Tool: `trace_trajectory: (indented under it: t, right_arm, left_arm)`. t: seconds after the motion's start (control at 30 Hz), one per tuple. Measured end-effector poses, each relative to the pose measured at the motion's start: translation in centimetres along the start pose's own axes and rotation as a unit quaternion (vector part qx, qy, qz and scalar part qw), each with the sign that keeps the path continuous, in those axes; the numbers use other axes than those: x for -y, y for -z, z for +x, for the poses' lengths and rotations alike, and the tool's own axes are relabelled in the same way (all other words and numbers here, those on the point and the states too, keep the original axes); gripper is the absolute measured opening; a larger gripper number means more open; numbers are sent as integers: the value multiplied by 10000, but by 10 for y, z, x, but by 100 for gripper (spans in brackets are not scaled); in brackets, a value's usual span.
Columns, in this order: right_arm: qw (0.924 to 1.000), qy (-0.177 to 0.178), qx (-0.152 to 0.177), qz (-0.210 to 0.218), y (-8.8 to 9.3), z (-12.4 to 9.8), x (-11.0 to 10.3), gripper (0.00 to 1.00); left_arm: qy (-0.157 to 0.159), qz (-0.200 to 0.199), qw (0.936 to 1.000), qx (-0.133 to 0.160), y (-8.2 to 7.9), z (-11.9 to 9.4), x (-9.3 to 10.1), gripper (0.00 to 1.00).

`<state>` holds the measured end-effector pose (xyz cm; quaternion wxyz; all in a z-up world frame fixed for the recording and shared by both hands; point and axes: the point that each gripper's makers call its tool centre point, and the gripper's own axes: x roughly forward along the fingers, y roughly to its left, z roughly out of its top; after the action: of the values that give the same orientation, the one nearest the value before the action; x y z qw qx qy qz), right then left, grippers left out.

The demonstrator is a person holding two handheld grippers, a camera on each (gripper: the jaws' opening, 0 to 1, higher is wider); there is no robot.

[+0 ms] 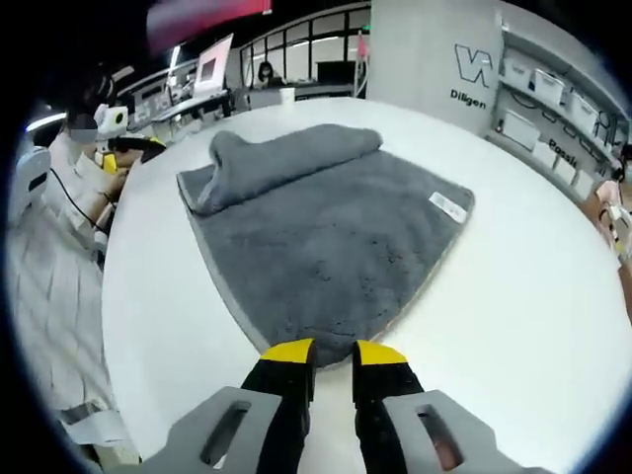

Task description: Open the folded towel by lifting each exposed corner and separating the folded layers until the towel lies flat within the target outline without major curled edges

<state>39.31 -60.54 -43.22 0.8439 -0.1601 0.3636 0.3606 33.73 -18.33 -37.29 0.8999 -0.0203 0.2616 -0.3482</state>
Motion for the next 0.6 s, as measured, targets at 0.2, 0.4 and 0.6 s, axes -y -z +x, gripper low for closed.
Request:
trace_trajectory:
  t: [0.2, 0.4, 0.6]
  right_arm:
    - [10000, -24, -59, 21, 8, 2, -4, 7]
    - [9999, -43, -78, 62, 13, 5, -6, 7]
    - [10000, -39, -1, 25, 13, 5, -6, 7]
  left_arm:
    - [23, 10, 10000, -16, 1, 2, 2, 93]
    - [30, 28, 10000, -21, 1, 1, 4, 94]
    - [47, 6, 10000, -4, 1, 0, 3, 93]
